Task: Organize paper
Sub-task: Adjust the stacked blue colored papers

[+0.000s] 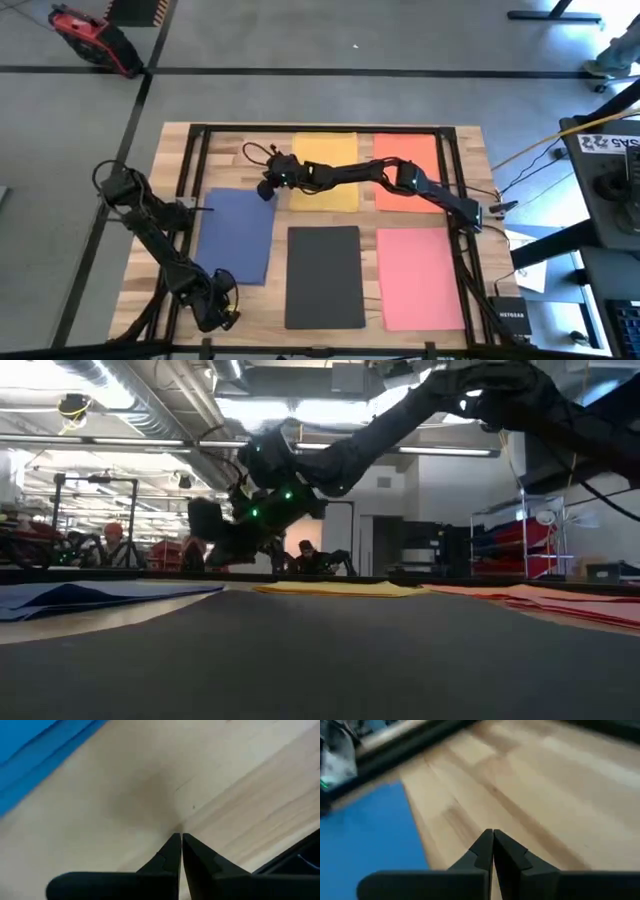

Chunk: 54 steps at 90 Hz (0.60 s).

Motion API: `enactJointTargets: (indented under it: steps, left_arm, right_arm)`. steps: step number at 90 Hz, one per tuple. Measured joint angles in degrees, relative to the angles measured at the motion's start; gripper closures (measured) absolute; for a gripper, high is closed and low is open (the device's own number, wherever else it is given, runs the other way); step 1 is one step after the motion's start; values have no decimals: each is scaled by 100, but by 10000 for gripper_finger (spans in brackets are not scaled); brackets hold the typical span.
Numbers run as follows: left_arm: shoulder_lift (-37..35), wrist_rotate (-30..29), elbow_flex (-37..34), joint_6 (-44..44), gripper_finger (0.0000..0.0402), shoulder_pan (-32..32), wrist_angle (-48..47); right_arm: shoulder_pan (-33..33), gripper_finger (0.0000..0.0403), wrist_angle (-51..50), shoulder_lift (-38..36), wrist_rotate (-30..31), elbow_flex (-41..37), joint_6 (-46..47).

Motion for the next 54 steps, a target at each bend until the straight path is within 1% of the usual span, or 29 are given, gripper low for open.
enactJointTargets:
  steps: [23, 37, 54]
  left_arm:
    - [-4, -1, 0, -694, 401, 11, -226]
    - [-11, -7, 9, -749, 401, 44, -417]
    - [-18, -19, 11, -849, 401, 79, -496]
  right_arm:
    - [49, 403, -151, 108, -561, -1, 3]
    - [52, 403, -133, 118, -868, -1, 2]
    - [49, 403, 36, 118, -975, -1, 2]
